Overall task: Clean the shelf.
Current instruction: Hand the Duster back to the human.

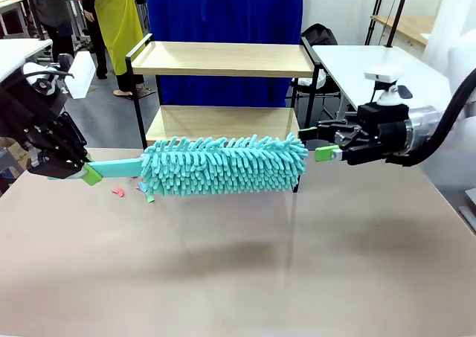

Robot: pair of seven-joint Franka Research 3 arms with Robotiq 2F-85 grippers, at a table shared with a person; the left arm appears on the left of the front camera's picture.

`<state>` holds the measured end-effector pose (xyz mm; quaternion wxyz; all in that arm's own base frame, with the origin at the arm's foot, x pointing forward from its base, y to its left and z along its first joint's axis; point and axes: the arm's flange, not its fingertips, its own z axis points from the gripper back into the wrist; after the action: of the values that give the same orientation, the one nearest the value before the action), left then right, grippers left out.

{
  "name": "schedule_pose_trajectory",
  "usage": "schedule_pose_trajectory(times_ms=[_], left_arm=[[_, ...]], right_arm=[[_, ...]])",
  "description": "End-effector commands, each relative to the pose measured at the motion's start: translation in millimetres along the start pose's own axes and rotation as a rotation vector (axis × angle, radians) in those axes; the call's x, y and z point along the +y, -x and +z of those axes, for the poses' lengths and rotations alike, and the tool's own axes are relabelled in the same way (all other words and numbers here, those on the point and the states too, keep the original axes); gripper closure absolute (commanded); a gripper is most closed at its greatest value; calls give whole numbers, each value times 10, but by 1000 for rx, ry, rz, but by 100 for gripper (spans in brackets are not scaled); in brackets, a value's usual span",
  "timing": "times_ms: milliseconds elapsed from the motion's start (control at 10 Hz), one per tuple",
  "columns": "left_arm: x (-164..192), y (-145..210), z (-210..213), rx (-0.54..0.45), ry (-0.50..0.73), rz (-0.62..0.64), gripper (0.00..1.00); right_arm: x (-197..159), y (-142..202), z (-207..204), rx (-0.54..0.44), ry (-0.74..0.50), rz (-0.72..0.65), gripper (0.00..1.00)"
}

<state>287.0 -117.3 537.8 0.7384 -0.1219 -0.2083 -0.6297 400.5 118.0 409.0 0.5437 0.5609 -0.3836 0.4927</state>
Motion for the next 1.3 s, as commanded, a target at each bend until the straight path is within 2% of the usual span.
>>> schedule_pose_trajectory(times_ms=[0, 500, 900, 1200], left_arm=[[-9, -3, 29, -24, 8, -9, 87], [-9, -3, 29, -24, 8, -9, 87], [-9, -3, 29, -24, 8, -9, 87], [-9, -3, 29, -24, 8, -9, 87]], right_arm=[[-107, 147, -153, -38, 31, 51, 0], [-147, 306, -535, -100, 21, 100, 0], [-181, 246, -648, -143, -50, 56, 0], [-211, 267, -720, -124, -84, 54, 0]])
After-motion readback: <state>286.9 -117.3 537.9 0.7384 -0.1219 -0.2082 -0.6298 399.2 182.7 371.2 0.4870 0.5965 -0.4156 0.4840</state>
